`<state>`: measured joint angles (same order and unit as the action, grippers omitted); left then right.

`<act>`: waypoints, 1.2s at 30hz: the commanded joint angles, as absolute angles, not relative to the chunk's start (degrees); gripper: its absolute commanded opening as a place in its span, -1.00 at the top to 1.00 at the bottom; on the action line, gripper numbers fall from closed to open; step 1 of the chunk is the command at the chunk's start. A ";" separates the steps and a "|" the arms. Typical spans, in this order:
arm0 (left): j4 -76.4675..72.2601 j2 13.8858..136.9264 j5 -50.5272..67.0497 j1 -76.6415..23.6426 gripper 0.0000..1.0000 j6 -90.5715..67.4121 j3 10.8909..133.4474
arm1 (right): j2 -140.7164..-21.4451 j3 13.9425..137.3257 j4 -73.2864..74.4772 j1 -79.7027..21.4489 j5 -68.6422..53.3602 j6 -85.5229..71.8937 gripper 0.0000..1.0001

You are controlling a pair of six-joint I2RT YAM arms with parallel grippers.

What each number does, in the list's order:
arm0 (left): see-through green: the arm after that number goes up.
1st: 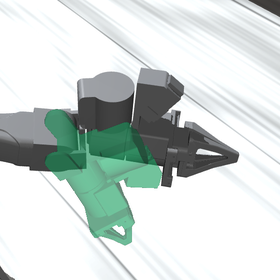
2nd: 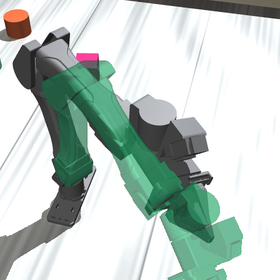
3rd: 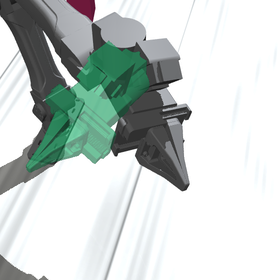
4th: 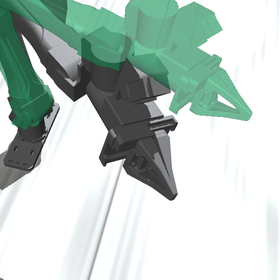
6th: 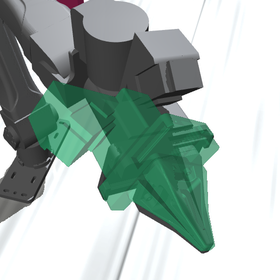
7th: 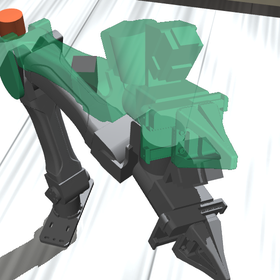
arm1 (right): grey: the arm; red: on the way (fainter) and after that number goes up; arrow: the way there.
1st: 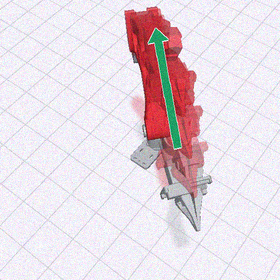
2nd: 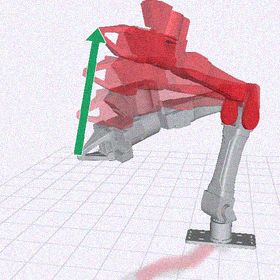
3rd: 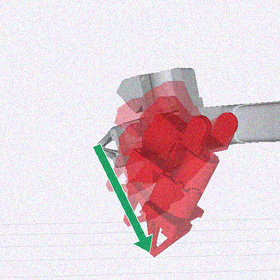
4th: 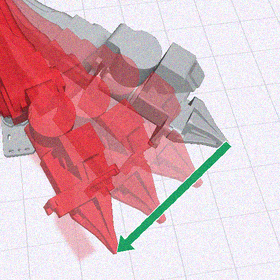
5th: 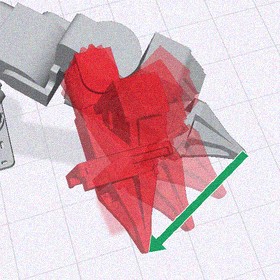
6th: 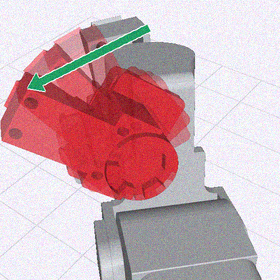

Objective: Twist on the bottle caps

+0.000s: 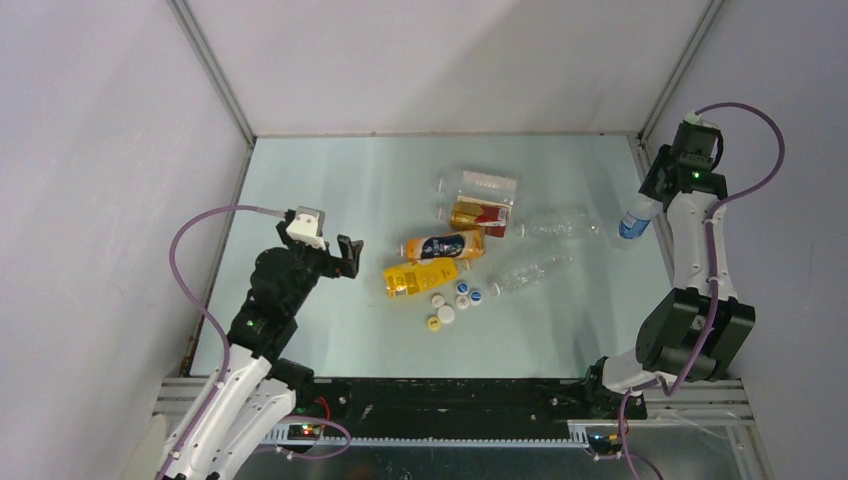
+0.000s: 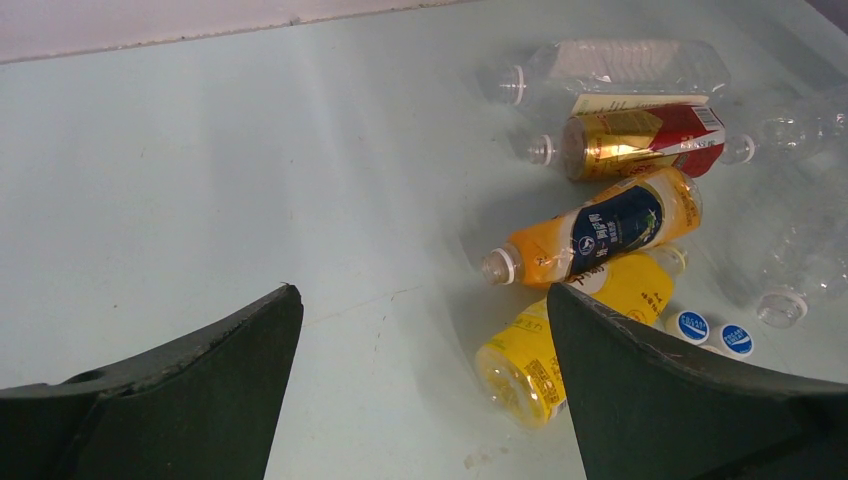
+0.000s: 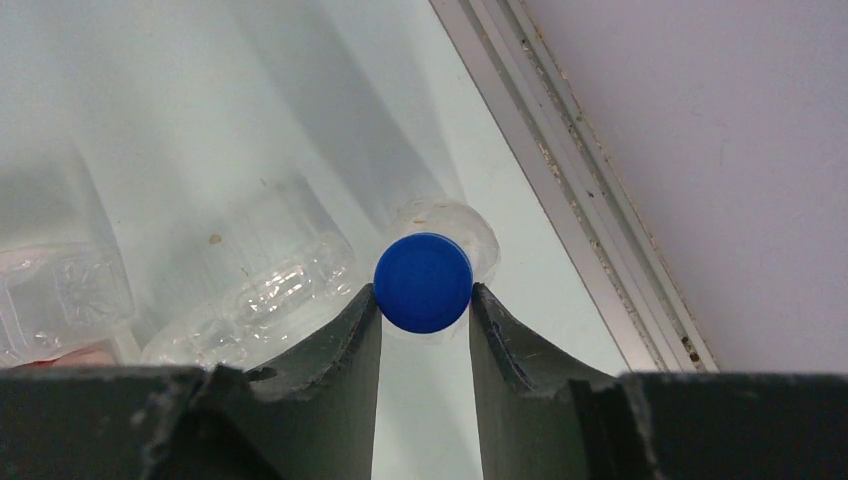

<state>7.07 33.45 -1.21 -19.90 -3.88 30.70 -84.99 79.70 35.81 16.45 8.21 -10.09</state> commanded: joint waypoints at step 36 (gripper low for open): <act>6.81 32.36 0.99 -19.34 -0.99 -2.81 32.17 | -81.36 81.28 38.21 17.95 6.53 -12.26 -0.40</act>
